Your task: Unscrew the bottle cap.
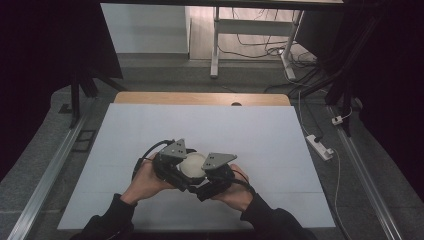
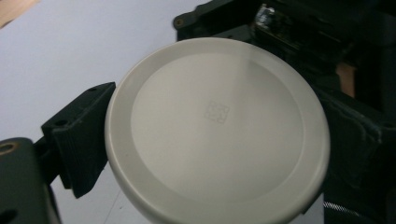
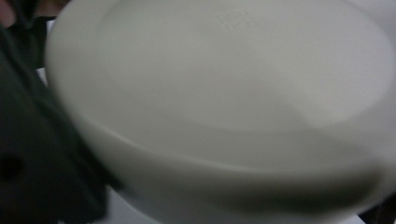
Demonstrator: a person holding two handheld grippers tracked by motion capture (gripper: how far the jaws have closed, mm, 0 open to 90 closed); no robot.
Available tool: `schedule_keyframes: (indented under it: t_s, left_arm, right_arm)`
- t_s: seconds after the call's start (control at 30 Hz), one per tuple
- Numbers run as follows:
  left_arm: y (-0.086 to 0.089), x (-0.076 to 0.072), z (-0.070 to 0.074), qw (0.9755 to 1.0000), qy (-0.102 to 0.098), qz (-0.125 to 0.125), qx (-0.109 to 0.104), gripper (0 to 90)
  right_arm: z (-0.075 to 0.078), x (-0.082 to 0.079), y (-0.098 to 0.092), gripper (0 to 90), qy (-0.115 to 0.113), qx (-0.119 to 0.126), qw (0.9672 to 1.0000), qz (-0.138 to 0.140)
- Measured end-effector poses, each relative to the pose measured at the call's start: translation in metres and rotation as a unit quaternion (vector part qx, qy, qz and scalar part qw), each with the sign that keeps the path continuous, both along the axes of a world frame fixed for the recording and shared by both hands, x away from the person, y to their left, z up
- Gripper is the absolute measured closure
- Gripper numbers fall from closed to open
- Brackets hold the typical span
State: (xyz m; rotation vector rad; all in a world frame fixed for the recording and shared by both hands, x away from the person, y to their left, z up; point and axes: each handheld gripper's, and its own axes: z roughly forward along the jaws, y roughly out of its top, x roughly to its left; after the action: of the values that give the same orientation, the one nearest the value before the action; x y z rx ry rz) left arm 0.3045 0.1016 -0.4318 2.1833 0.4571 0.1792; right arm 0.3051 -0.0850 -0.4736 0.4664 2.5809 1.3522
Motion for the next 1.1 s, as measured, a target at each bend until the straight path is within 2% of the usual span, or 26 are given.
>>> schedule_keyframes:
  t_s: [0.17,0.2,0.23,0.3,0.47,1.1]
  left_arm:
    - [-0.009,-0.002,0.000,0.9986,-0.001,0.053,0.003,7.8]
    - [-0.009,-0.002,0.000,0.9986,-0.001,0.053,0.003,7.8]
    - [-0.012,-0.003,0.000,0.9977,-0.004,0.068,0.007,7.8]
    - [-0.014,-0.003,0.000,0.9971,-0.007,0.076,0.009,7.8]
    - [-0.013,-0.003,0.001,0.9966,-0.003,0.082,0.001,7.8]
    - [-0.002,-0.006,0.011,0.9951,-0.013,0.096,-0.015,7.9]
  right_arm:
    - [-0.001,0.003,-0.001,6.6,-0.005,-0.002,0.9996,-0.027]
    - [-0.001,0.003,-0.001,6.5,-0.006,-0.004,0.9994,-0.033]
    - [-0.001,0.004,-0.001,6.6,-0.007,-0.005,0.9993,-0.036]
    - [-0.002,0.004,-0.002,6.6,-0.006,-0.005,0.9991,-0.042]
    - [-0.002,0.005,-0.002,6.5,-0.007,-0.003,0.9989,-0.046]
    - [-0.003,0.007,-0.005,6.6,-0.002,-0.002,0.9987,-0.052]
